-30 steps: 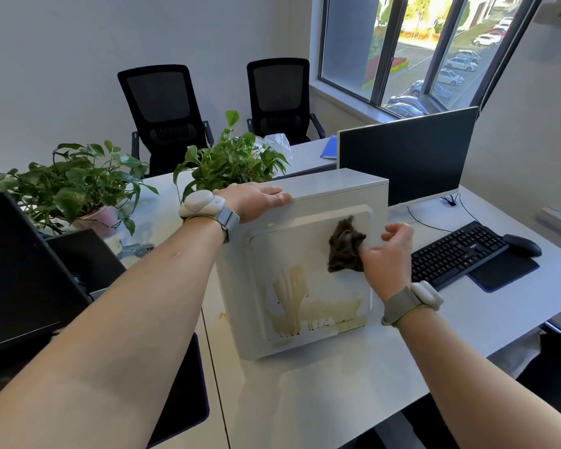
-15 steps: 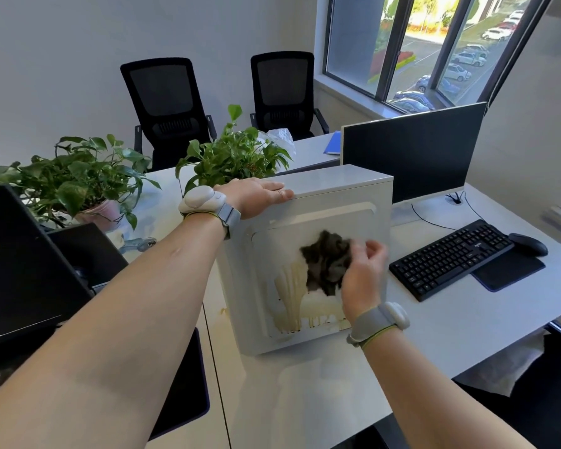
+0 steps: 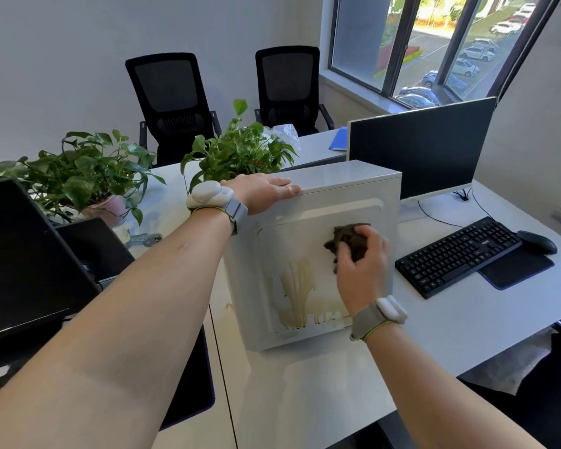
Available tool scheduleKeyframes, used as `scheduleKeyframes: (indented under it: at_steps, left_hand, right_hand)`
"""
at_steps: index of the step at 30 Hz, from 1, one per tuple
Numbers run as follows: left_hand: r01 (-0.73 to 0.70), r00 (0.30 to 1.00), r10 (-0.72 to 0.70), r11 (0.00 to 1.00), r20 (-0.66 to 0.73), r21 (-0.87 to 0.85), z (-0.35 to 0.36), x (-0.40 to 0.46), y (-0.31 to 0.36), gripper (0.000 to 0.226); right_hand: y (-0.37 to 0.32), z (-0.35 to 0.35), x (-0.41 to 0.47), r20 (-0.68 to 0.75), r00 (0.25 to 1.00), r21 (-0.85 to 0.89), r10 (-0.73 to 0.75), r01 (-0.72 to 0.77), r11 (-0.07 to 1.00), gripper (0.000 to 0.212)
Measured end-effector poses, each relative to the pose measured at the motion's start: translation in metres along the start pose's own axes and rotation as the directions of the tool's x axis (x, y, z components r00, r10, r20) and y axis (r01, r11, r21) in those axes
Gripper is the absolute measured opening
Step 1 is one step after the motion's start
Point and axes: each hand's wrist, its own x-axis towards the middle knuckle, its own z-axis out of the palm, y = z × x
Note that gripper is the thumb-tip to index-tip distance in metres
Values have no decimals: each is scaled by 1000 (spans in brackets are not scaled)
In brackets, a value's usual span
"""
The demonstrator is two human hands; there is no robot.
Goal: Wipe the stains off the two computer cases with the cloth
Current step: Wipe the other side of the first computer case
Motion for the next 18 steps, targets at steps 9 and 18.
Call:
scheduleKeyframes:
  at_steps: [9,18]
  left_hand:
    - [3,1000,-3,1000,-4,-1,-1,-3,1,86]
    - [-10,1000,10,1000,-11,-27,-2,1,-2,95]
  right_hand:
    - [55,6,-18,119,980,-224,-161,185,957,39]
    - [38,22,-17,319,820,-236,-475,554,798,39]
